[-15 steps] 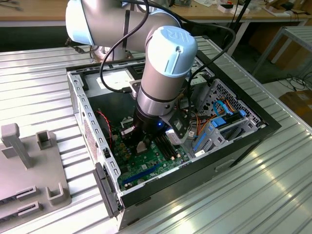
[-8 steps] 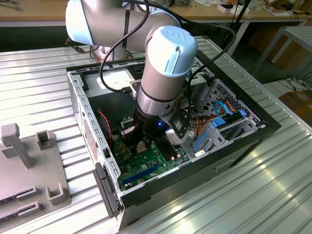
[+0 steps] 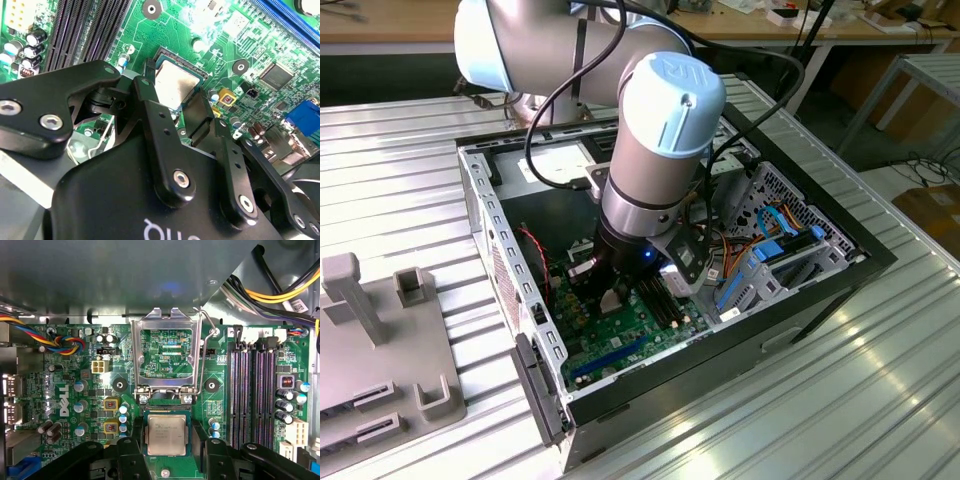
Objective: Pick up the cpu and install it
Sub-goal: 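Place the cpu into insertion slot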
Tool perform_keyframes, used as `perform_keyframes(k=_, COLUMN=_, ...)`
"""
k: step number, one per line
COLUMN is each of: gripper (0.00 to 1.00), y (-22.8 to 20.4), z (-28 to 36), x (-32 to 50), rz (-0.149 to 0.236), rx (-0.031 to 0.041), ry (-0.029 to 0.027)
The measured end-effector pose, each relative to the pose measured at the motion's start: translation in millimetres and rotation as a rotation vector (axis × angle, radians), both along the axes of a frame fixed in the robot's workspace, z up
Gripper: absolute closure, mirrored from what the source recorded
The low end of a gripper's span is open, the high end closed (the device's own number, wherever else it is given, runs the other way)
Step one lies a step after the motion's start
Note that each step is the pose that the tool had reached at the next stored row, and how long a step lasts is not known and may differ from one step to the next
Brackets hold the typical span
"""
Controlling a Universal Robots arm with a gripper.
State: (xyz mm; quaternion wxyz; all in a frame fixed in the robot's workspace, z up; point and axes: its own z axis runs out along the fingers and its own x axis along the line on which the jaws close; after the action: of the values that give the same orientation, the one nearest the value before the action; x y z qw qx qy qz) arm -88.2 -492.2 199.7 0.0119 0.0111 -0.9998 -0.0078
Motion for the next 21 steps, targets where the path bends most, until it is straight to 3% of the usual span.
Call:
perform_keyframes(k=14, gripper=0.53, y=0.0, z=-0.9, x=0.4, rz=0.0, rx=0.0017, ry=-0.0001)
perform_keyframes(k=16, gripper=0.52, y=0.0, z=-0.9, x=0.7, rz=0.0, rx=0.0017, ry=-0.0001)
perform_keyframes(k=17, gripper=0.45, y=0.0, z=-1.0, x=0.8, rz=0.0, rx=0.0018, ry=-0.0001)
perform_keyframes(k=21, gripper=0.45, y=0.0, z=-0.9, x=0.9, rz=0.0, rx=0.0018, ry=0.0)
